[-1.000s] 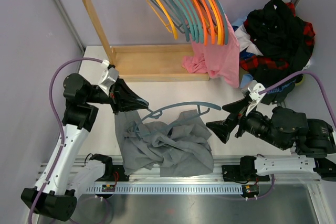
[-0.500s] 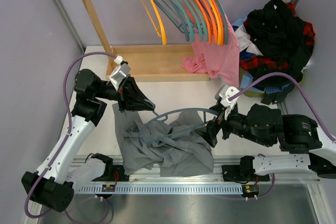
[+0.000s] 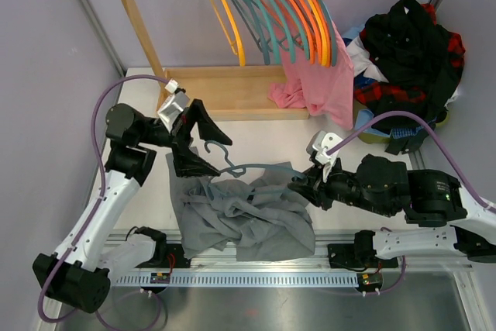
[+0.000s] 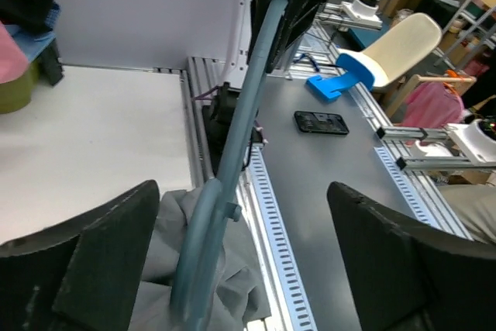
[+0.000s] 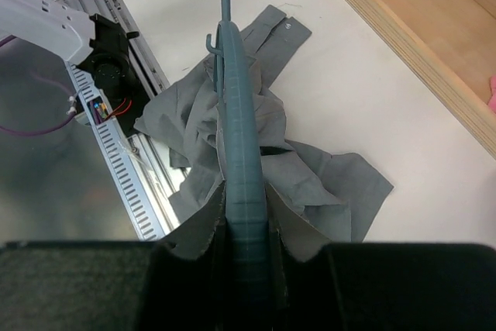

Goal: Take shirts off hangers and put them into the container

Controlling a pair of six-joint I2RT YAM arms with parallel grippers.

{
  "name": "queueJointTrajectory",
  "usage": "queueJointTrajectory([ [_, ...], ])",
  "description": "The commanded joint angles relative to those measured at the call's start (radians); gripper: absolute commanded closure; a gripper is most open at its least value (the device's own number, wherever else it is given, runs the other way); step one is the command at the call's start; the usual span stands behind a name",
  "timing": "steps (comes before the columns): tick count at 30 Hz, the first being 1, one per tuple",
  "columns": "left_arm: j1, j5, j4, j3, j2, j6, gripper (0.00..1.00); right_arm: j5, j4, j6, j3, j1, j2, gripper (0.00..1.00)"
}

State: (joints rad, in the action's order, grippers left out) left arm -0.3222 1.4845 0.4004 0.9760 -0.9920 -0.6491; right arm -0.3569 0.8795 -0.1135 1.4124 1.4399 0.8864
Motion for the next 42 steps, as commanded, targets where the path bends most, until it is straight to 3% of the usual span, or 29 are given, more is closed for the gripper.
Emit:
queueJointTrajectory([
  [1,0.063,0.033,-0.106,0.052,0.053,0.11,0.01,-0.019,-0.065,-0.006,-0.001,-0.003,-0.003,1.0],
  [2,0.098,-0.03,-0.435,0.084,0.064,0.355,0.01,-0.019,-0.066,-0.006,-0.003,-0.001,-0.003,1.0],
  [4,0.097,-0.428,-0.781,0.239,0.088,0.585,0.01,-0.024,-0.071,-0.006,-0.01,-0.001,-0.006,1.0],
  [5,0.078,-0.573,-0.832,0.253,0.099,0.559,0.01,-0.028,-0.079,0.0,-0.015,-0.001,-0.007,1.0],
  [6,0.077,-0.83,-0.86,0.272,0.11,0.548,0.01,-0.033,-0.089,0.006,-0.021,-0.001,-0.01,1.0],
  [8,0.077,-1.054,-0.922,0.277,0.151,0.522,0.01,-0.077,-0.146,0.026,-0.049,-0.001,-0.012,1.0],
  [11,0.077,-1.163,-0.92,0.21,0.26,0.499,0.01,-0.193,-0.241,0.057,-0.073,-0.001,0.023,1.0],
  [14,0.077,-1.204,-0.936,0.139,0.367,0.482,0.01,-0.362,-0.402,0.105,-0.082,-0.001,0.103,1.0],
  [18,0.077,-1.231,-1.008,0.116,0.443,0.476,0.01,-0.471,-0.658,0.244,-0.075,-0.013,0.254,1.0],
  [25,0.077,-1.155,-1.064,0.035,0.538,0.473,0.01,-0.194,-0.801,0.143,0.075,-0.304,0.453,1.0],
  [30,0.077,-1.118,-1.057,-0.042,0.59,0.444,0.01,-0.045,-0.81,0.14,0.305,-0.403,0.638,1.0],
  [34,0.077,-1.101,-1.052,-0.088,0.631,0.425,0.01,-0.024,-0.818,0.175,0.46,-0.435,0.744,1.0],
  [42,0.077,-1.072,-1.037,-0.143,0.674,0.385,0.01,-0.181,-0.855,0.204,0.723,-0.493,0.94,1.0],
])
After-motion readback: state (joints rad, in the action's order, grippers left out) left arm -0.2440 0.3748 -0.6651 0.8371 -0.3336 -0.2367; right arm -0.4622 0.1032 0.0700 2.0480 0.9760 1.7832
